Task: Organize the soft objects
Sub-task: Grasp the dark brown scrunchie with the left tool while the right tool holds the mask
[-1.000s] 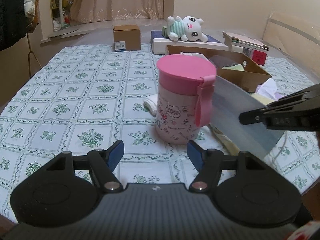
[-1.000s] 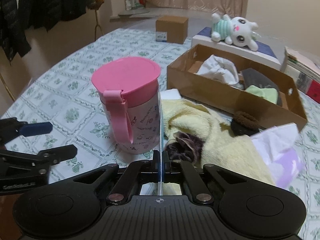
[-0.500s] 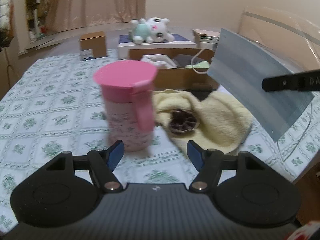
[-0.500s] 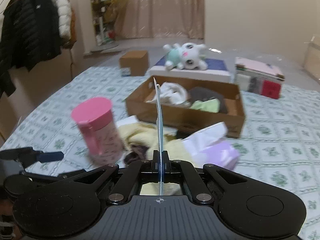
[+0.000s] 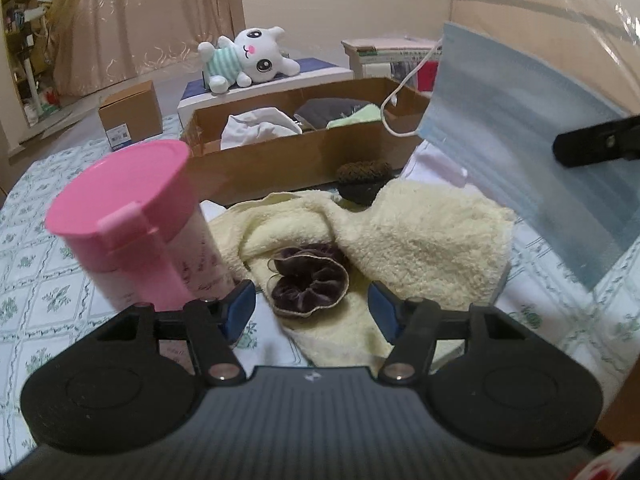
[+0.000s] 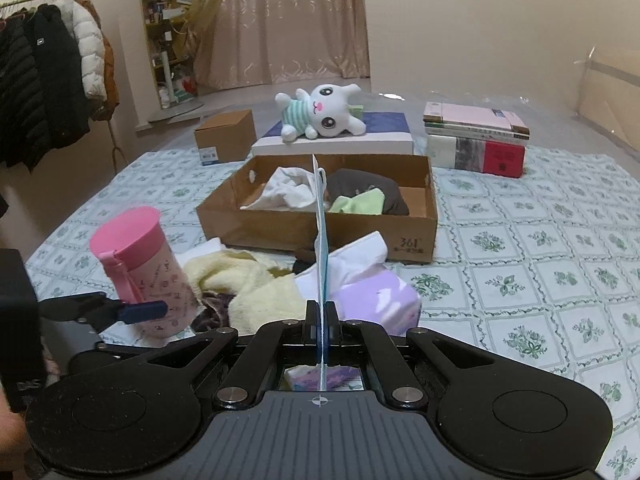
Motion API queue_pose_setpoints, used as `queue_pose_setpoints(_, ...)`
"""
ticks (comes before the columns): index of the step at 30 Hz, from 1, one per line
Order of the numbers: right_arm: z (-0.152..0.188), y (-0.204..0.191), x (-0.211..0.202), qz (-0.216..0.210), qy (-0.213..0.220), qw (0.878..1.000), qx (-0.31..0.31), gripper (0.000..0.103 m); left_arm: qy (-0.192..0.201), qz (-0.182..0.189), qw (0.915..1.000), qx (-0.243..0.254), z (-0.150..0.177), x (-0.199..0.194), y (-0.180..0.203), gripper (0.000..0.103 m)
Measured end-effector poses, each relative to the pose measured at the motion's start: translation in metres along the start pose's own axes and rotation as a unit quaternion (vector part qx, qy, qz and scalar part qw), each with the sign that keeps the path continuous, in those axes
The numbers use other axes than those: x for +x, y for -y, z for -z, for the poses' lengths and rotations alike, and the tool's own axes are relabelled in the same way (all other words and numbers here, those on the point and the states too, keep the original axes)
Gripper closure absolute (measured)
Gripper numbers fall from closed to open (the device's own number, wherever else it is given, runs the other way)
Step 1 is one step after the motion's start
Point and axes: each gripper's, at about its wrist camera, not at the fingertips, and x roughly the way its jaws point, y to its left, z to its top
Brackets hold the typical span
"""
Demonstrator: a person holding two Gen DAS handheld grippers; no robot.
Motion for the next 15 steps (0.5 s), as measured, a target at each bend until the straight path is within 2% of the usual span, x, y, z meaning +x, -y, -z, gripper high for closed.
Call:
queue_pose_setpoints(7, 0.002, 0.008, 0.007, -0.002, -0.003, 1.000, 0.009, 0.102, -0.018, -0.014, 0.9996, 0.016, 0.001, 0.028, 0.004, 0.057)
queue_pose_setpoints(13, 0.003, 0.008, 0.011, -0.006, -0.006, 1.000, 0.010, 0.102, -0.023, -0.018, 0.9994, 0.017, 0.000, 0.033, 0.001, 0.078)
queue_pose_setpoints(15, 0.003, 0.007, 0.011, -0.006, -0.006, 1.000, 0.009, 0.102, -0.025, -0.019, 0.9994, 0.015, 0.000, 0.031, 0.000, 0.092)
